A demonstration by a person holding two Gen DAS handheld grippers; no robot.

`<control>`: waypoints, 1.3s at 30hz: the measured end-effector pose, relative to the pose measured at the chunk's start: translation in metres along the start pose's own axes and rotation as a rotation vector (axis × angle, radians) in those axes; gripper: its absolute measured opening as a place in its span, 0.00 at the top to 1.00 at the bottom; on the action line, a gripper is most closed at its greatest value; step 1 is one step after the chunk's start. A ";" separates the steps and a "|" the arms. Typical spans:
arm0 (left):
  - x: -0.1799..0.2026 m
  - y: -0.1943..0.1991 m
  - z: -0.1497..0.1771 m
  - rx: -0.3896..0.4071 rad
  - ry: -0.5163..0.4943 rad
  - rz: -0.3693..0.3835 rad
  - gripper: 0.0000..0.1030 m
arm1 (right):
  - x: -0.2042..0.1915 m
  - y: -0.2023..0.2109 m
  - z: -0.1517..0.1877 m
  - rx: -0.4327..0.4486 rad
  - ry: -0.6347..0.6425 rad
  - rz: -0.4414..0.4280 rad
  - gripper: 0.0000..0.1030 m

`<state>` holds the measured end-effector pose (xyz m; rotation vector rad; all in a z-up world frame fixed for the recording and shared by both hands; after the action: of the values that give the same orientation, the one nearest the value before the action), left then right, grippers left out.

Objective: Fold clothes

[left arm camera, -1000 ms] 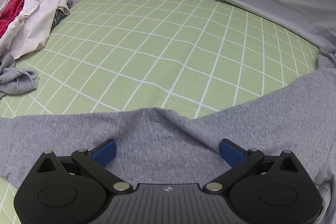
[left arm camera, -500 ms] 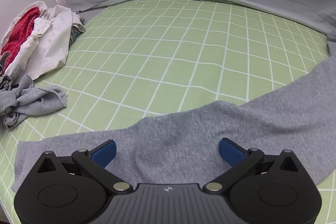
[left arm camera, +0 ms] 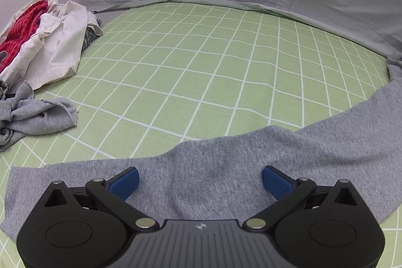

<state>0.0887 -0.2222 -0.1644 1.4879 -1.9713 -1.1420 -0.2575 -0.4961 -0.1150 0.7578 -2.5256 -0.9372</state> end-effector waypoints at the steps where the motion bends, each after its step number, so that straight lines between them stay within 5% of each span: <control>1: 0.004 0.003 -0.001 0.000 -0.020 -0.024 0.01 | 0.006 0.006 -0.004 0.019 -0.011 -0.004 0.03; 3: 0.013 0.017 -0.001 0.008 -0.070 -0.054 0.09 | 0.018 0.017 -0.011 0.088 -0.008 -0.029 0.01; 6: 0.025 0.055 0.009 0.055 -0.042 0.026 0.09 | 0.031 0.020 -0.009 0.136 0.036 -0.057 0.01; 18: 0.131 0.128 0.124 -0.090 -0.092 0.453 0.09 | 0.074 -0.012 0.071 -0.074 0.085 -0.227 0.06; 20: 0.149 0.140 0.143 -0.114 -0.099 0.521 0.12 | 0.081 -0.014 0.076 -0.095 0.065 -0.240 0.14; 23: 0.158 0.140 0.148 -0.124 -0.079 0.501 0.37 | 0.088 -0.020 0.078 -0.125 0.024 -0.286 0.29; 24: 0.160 0.139 0.148 -0.128 -0.078 0.503 0.50 | 0.090 -0.021 0.079 -0.130 0.008 -0.304 0.34; 25: 0.161 0.139 0.149 -0.132 -0.076 0.504 0.74 | 0.090 -0.020 0.079 -0.127 0.002 -0.315 0.41; 26: 0.160 0.141 0.149 -0.136 -0.067 0.504 0.80 | 0.088 -0.019 0.080 -0.123 0.010 -0.318 0.49; 29: 0.156 0.148 0.150 -0.131 -0.060 0.479 0.82 | 0.078 -0.013 0.083 -0.119 0.054 -0.335 0.62; 34: 0.117 0.148 0.144 -0.134 0.014 0.384 0.83 | 0.063 -0.005 0.084 -0.135 0.089 -0.427 0.63; 39: 0.088 0.151 0.131 -0.145 0.076 0.380 0.74 | 0.076 -0.011 0.061 -0.083 0.007 -0.399 0.37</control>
<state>-0.1261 -0.2428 -0.1309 1.0118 -1.9630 -1.0196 -0.3438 -0.5177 -0.1566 1.2646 -2.3545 -1.1506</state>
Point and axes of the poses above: each gripper's, at about its wrist camera, not at the fingertips, and y roughly against the way its jaws point, x to its right, z to its underside, the point moved 1 cm from there along -y, roughly the way its jaws point, and after that the axes turned 3 degrees about -z, right-handed, at the moved point
